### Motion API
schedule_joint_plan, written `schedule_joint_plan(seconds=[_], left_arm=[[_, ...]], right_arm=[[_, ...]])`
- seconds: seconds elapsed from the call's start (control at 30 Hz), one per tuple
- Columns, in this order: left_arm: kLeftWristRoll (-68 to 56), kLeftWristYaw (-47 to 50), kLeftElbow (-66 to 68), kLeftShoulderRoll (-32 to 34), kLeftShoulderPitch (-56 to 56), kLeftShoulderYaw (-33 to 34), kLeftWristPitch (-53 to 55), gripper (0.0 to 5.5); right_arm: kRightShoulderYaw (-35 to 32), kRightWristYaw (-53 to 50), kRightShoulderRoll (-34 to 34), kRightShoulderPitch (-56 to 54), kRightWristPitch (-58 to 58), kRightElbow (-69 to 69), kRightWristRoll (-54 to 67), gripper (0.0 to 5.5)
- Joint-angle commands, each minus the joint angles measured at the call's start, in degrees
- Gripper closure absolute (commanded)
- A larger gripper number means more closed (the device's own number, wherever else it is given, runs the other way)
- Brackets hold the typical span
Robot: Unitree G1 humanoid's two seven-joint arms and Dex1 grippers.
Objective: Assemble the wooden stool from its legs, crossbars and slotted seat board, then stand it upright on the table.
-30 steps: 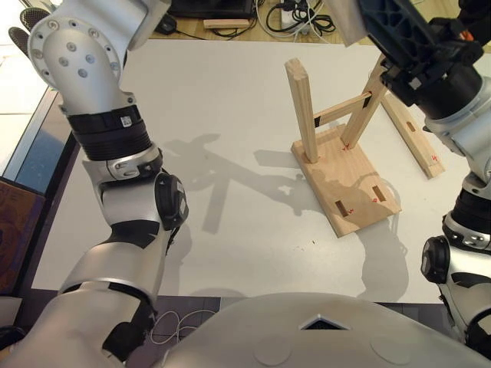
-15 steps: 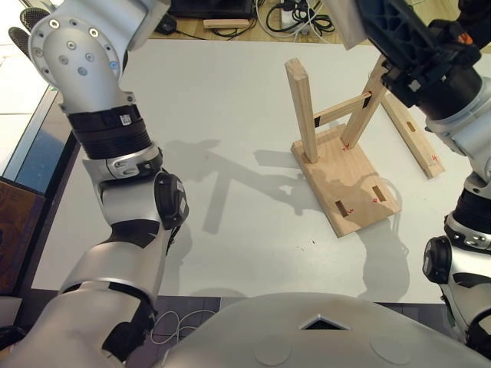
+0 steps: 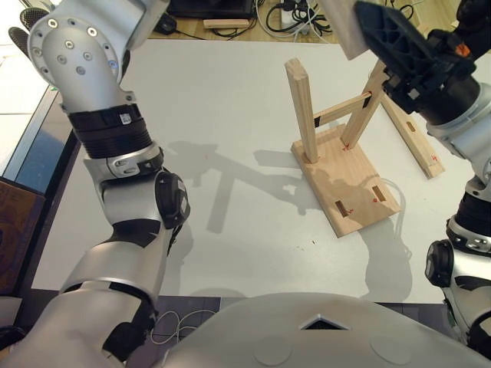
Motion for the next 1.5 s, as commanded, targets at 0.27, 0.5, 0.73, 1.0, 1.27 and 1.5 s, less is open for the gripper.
schedule_joint_plan(seconds=[0.27, 0.5, 0.73, 1.0, 1.27, 1.5], left_arm=[[0.7, 7.9, 2.5, -2.5, -0.9, 3.8, -3.3, 4.24], [2.9, 8.7, 3.3, -1.1, -0.8, 5.4, -5.3, 4.49], [6.0, 11.4, 2.8, -0.2, 0.1, 7.7, -9.4, 4.49], [7.8, 15.5, -1.5, -2.2, 1.1, 6.7, -11.3, 4.49], [6.9, 18.5, -3.6, -3.3, 2.0, 6.7, -11.3, 4.49], [7.3, 19.9, -2.9, -3.9, 1.9, 6.3, -11.5, 4.49]], right_arm=[[0.8, 2.3, -2.8, -0.4, 2.5, 1.1, -5.6, 3.28], [-2.3, 6.7, -10.5, 1.3, 5.5, 1.5, -8.0, 2.14], [-8.5, 18.4, -28.6, 17.1, 14.2, -5.2, -10.0, 2.66], [11.8, 34.6, -46.8, 38.4, -15.2, -5.4, -54.2, 3.98], [18.7, 42.6, -50.2, 40.6, -29.5, 1.3, -70.9, 5.32], [23.6, 43.1, -43.5, 29.9, -25.1, -2.0, -73.2, 5.50]])
